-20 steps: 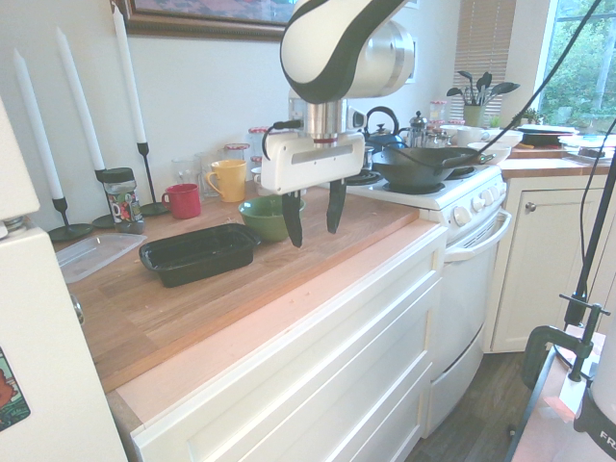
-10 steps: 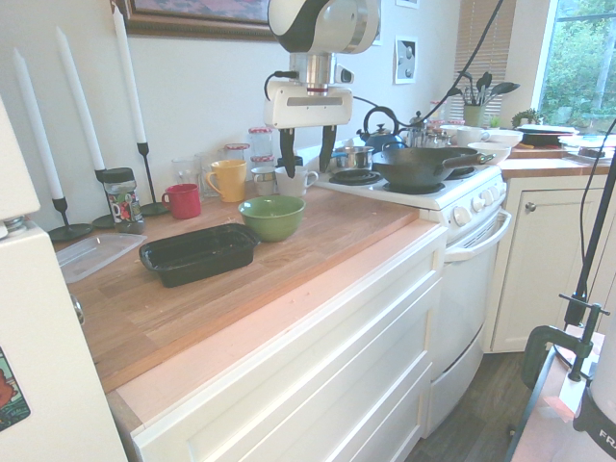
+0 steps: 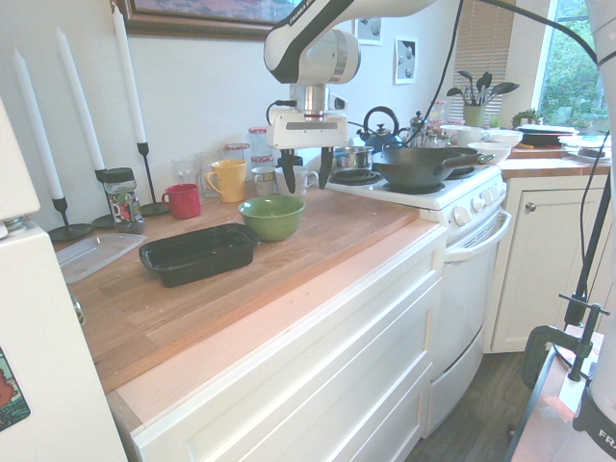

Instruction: Pour the cereal into the box

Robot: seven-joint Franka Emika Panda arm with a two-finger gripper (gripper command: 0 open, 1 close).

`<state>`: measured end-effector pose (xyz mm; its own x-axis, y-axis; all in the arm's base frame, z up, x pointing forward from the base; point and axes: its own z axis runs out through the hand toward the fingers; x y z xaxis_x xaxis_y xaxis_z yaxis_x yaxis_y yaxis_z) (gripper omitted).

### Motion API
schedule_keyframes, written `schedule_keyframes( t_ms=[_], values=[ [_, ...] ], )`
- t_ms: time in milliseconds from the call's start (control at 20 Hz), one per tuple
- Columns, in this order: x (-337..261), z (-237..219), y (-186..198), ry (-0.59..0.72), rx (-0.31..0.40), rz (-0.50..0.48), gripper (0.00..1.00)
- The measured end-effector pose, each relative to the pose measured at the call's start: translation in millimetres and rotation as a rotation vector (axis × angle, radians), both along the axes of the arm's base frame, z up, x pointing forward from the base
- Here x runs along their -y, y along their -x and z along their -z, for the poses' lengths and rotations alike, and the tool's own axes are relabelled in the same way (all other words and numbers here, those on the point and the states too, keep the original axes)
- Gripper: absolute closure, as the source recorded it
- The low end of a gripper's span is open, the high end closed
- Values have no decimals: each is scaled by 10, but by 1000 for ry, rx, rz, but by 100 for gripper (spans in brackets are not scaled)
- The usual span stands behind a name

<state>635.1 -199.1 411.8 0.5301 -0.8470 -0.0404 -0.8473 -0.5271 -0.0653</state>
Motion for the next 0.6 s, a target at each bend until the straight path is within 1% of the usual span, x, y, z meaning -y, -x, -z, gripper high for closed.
schedule_keyframes(
  t_ms=[200,400,450,600],
  values=[
    [55,199,-161,-2,-24,1,0],
    [104,547,-289,-37,-43,18,0],
    [129,631,-314,-43,-47,22,100],
    [187,809,-355,-52,-59,27,100]
  ],
)
